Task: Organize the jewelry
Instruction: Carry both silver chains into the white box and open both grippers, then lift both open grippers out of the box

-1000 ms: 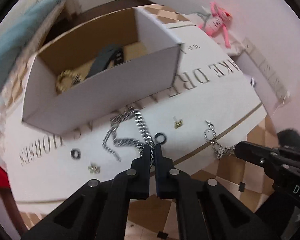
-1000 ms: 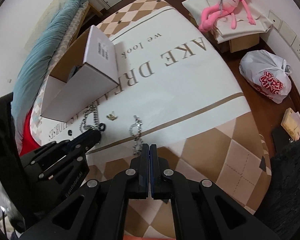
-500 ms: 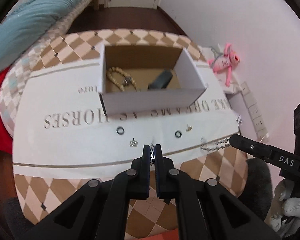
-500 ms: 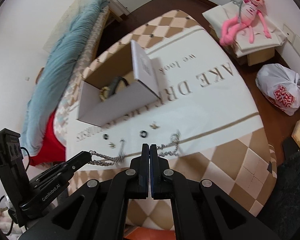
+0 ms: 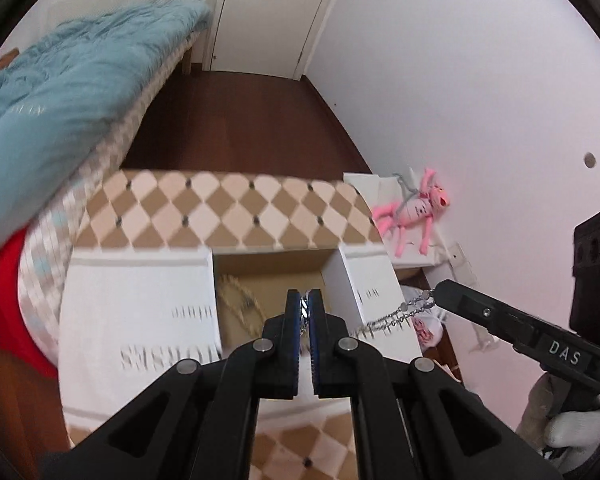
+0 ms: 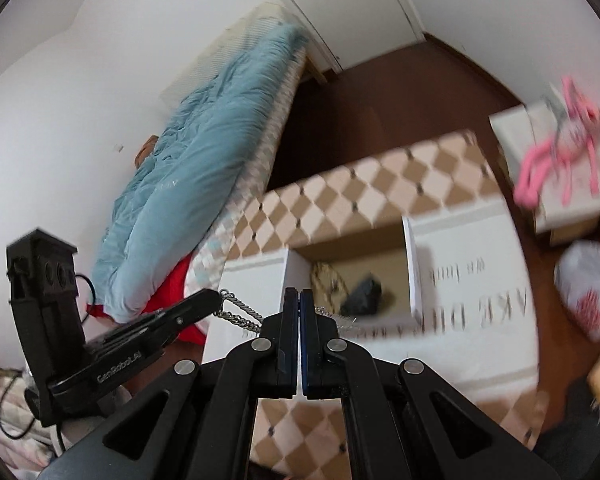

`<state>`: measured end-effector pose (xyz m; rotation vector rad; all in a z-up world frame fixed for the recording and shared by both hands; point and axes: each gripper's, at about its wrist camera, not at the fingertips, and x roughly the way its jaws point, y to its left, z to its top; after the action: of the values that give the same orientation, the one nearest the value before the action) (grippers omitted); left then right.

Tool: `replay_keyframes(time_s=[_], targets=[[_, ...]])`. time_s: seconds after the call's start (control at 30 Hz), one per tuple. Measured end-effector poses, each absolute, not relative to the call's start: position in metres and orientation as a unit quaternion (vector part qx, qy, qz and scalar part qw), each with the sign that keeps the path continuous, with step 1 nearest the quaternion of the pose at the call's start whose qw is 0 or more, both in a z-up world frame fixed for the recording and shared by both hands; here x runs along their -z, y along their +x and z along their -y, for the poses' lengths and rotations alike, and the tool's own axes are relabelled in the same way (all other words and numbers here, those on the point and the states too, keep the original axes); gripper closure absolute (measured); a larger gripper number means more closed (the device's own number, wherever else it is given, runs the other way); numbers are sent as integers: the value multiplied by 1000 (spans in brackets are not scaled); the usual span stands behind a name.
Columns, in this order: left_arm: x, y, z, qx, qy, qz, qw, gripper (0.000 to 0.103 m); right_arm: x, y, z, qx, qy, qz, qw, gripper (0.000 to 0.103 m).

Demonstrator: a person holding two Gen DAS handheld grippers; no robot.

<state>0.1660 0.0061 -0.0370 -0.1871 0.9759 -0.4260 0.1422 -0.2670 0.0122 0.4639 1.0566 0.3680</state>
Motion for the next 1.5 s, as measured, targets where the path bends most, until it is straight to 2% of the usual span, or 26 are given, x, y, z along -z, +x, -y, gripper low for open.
replay_keyframes(time_s=[0.2,0.47,0.73,0.77,0.8,0.83,0.87,0.9,0.93,1.0,1.07,1.13,1.2,1.3,1.4,1.5], targets=[[62,231,1,196,-75,-500,840,102,-1,203,249,-162,165,-514,826,103],[115,283,19,204,-70,-566,796,101,57,257,240,-133,121,-574,799,103],[119,301,24,156,-35,-580,799,94,94,277,238,-118,82,-630,764,101],[119,301,21,145,-32,-578,802,92,95,277,238,-115,79,-631,763,98],[119,299,17,134,-26,-574,808,82,96,276,238,-110,72,-630,765,84],[120,297,13,121,-22,-571,812,62,96,275,239,-107,66,-630,766,71],[121,295,8,106,-19,-568,816,49,97,273,239,-104,66,-629,768,45],[122,292,4,90,-14,-564,820,29,97,273,240,-103,66,-628,768,30],[122,288,-1,74,-8,-558,826,23,97,270,241,-95,61,-625,773,30],[126,280,-9,40,8,-552,833,22,96,265,241,-79,44,-618,781,30],[132,272,-16,18,14,-553,833,13,97,259,241,-56,24,-618,784,30],[138,258,-21,16,6,-551,834,3,97,250,238,-36,3,-614,788,24],[143,246,-23,17,2,-550,835,2,98,241,235,-21,-18,-609,793,6],[148,232,-20,25,-1,-550,835,0,101,228,234,-13,-19,-608,794,5],[152,221,-19,26,-3,-549,836,0,107,216,235,-3,-17,-605,796,0],[150,212,-18,22,-5,-541,841,0,109,206,235,2,-15,-607,795,0]])
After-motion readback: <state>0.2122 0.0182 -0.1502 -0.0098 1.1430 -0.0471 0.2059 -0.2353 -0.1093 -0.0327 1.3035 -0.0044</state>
